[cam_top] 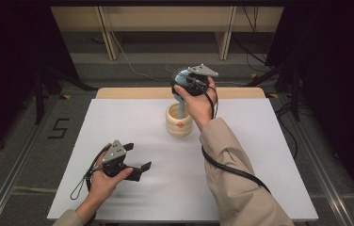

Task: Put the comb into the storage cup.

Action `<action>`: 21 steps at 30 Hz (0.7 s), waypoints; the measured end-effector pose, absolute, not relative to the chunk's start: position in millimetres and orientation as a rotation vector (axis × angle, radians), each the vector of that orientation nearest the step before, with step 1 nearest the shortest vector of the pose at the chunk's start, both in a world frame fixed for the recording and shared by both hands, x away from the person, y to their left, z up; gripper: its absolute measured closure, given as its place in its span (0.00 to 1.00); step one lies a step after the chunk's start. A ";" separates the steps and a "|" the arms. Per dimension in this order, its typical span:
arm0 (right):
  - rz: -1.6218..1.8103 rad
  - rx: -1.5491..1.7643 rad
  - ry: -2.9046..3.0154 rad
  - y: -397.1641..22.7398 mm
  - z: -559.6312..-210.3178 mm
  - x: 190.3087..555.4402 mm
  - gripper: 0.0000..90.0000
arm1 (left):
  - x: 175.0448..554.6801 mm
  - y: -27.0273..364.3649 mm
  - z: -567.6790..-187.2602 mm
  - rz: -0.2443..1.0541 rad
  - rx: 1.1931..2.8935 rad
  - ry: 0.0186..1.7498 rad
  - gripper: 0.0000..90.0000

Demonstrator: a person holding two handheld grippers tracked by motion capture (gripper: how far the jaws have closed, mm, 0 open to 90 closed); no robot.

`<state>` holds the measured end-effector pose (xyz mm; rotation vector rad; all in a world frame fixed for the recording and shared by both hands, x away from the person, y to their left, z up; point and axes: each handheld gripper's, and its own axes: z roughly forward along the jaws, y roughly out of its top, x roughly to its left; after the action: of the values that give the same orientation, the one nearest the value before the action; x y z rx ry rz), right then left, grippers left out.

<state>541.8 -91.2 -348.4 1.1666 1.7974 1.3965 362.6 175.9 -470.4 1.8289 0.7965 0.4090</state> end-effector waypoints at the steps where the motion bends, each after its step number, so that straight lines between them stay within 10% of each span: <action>1: 1.395 1.167 1.798 -91.2 -349.0 541.9 0.22 | 362.5 175.7 -470.5 0.410 1.826 0.799 0.00; 21: 1.381 1.168 1.810 -89.6 -354.5 542.4 0.22 | 362.8 175.4 -471.1 0.407 1.827 0.798 0.00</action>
<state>542.4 -89.6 -354.5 1.1681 1.8102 1.3806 362.8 175.4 -471.1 1.8265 0.7975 0.4071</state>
